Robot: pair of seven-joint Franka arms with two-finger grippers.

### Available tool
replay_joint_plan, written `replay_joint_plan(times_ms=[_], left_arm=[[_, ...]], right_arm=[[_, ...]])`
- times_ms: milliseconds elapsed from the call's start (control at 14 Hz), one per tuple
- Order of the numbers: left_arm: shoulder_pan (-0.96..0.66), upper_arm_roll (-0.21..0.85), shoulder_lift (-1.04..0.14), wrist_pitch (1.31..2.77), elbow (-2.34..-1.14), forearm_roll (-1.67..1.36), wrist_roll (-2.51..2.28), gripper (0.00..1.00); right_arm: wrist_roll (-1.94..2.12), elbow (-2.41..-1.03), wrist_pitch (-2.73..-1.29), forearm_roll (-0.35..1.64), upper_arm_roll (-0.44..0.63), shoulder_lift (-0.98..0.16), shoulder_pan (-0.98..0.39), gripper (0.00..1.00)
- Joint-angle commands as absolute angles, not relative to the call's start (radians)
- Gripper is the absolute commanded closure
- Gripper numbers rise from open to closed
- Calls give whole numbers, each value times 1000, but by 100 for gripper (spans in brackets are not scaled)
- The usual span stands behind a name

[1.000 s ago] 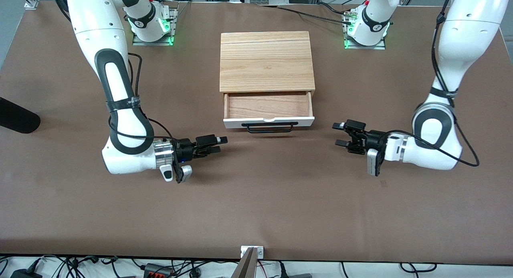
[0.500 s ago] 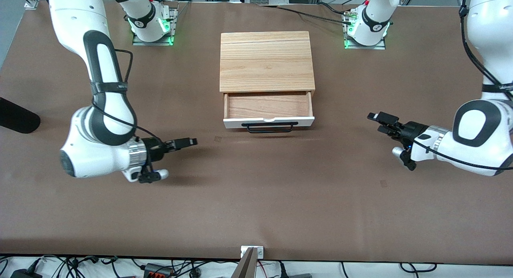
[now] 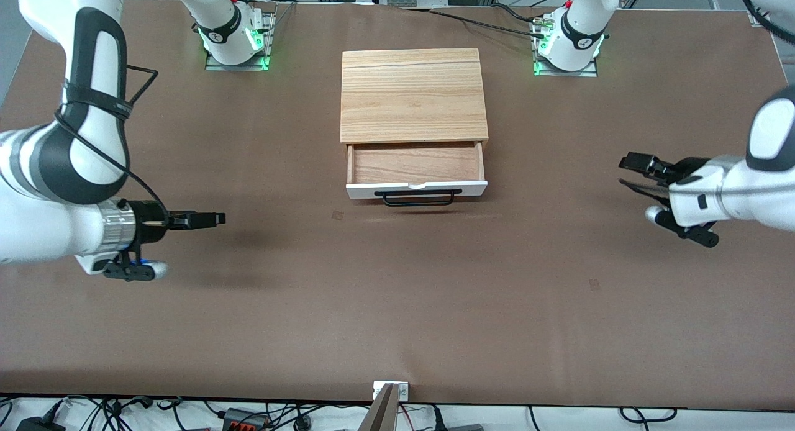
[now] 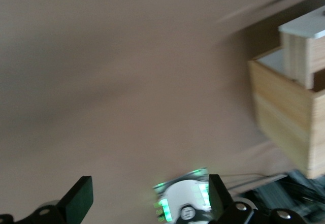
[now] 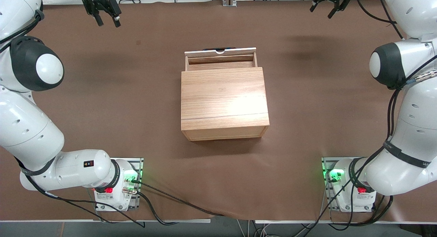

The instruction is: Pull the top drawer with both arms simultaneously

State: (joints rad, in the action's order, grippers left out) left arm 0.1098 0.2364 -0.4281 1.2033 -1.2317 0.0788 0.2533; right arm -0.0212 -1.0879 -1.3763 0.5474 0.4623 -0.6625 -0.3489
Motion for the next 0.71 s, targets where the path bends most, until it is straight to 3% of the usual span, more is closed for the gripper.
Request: replay_joint_plan(times_ms=[0,214,429,643], left_arm=[[64,201,-301,1259,-1316,175,168,0],[45,183,-82,1481,-1579,170,-85,0],[6,111,-3,1604,-1649,94,-196,0],[-18,21,12,1695,-1684,-31,-143,0]], right_arm=[[-87,-1121,-1379,366,412,-551,-361,0],[-57,-1208,-1481,119,252,-418,-281,0],[-61,-1285,-1554,-64,94,-319,-113,0],[-78,-1333,-1604,-60,43,-258,-3,0]])
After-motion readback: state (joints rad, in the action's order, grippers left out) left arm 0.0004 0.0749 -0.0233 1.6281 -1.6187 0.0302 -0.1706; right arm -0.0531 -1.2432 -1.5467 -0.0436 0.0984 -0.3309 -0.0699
